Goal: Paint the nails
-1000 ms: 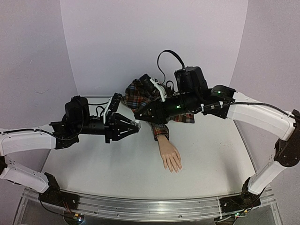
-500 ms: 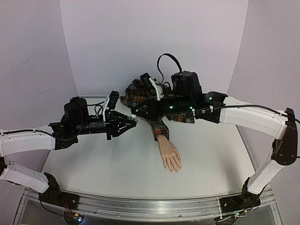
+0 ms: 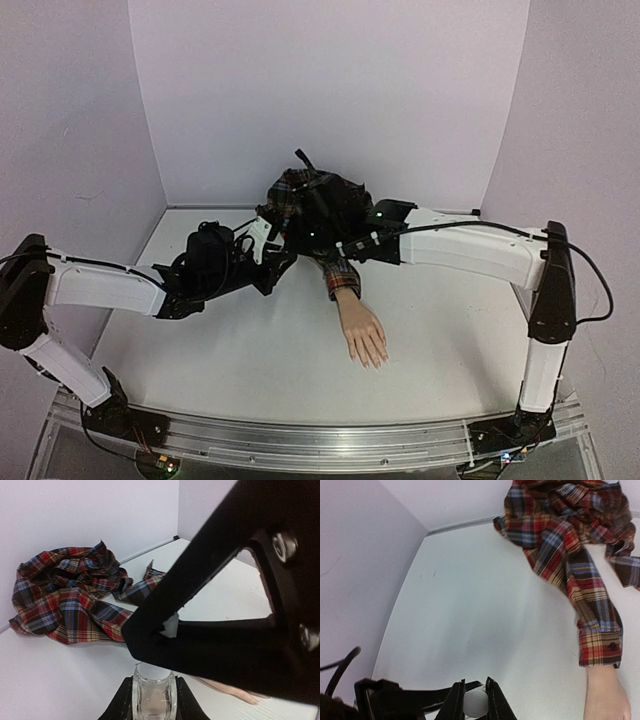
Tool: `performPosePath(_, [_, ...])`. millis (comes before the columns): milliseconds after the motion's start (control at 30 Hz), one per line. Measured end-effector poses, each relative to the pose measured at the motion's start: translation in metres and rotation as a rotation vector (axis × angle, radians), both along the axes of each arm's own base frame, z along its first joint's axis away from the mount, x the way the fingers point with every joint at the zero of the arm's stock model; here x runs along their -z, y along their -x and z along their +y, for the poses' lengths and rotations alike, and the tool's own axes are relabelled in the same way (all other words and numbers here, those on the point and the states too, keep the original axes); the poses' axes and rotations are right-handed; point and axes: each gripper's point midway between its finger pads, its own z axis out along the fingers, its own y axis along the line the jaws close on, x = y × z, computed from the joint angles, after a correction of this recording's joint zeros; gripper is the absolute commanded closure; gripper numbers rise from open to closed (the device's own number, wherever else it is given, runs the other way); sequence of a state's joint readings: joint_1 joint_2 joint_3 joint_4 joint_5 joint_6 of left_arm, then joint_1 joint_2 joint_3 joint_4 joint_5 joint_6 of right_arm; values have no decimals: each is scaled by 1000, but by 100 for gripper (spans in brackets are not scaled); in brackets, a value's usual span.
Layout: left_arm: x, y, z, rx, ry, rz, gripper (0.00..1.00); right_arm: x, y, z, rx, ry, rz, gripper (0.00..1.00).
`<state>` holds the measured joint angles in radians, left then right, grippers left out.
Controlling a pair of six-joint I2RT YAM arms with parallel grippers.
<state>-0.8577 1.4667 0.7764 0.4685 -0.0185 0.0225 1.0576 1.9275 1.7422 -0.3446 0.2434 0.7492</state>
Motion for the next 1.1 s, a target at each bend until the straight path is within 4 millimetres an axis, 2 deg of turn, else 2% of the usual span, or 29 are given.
performPosePath(100, [0, -14, 0, -60, -4, -26, 100, 0, -14, 1, 101, 21, -9, 98])
performPosePath(200, [-4, -15, -1, -68, 11, -40, 100, -5, -14, -1, 144, 26, -21, 81])
performPosePath(267, [-7, -11, -2, -60, 21, -38, 100, -8, -12, -3, 154, 30, -27, 74])
performPosePath(400, [-23, -8, 4, -65, 65, -30, 100, -11, 10, 2, 70, 50, -18, 54])
performPosePath(567, [-42, 4, 14, -45, 90, -12, 100, -38, 37, -18, -64, 60, -23, 30])
performPosePath(700, [-59, 26, 14, 58, 111, -2, 100, -62, 55, -41, -207, 75, -69, 30])
performPosePath(867, [-80, 78, 1, 360, 160, 12, 100, -86, 84, -62, -466, 72, -140, 37])
performPosePath(967, [-87, 112, -7, 559, 179, 41, 100, -98, 106, -63, -645, 54, -190, 38])
performPosePath(1100, [-95, 144, -13, 760, 199, 95, 100, -106, 135, -55, -847, 20, -238, 39])
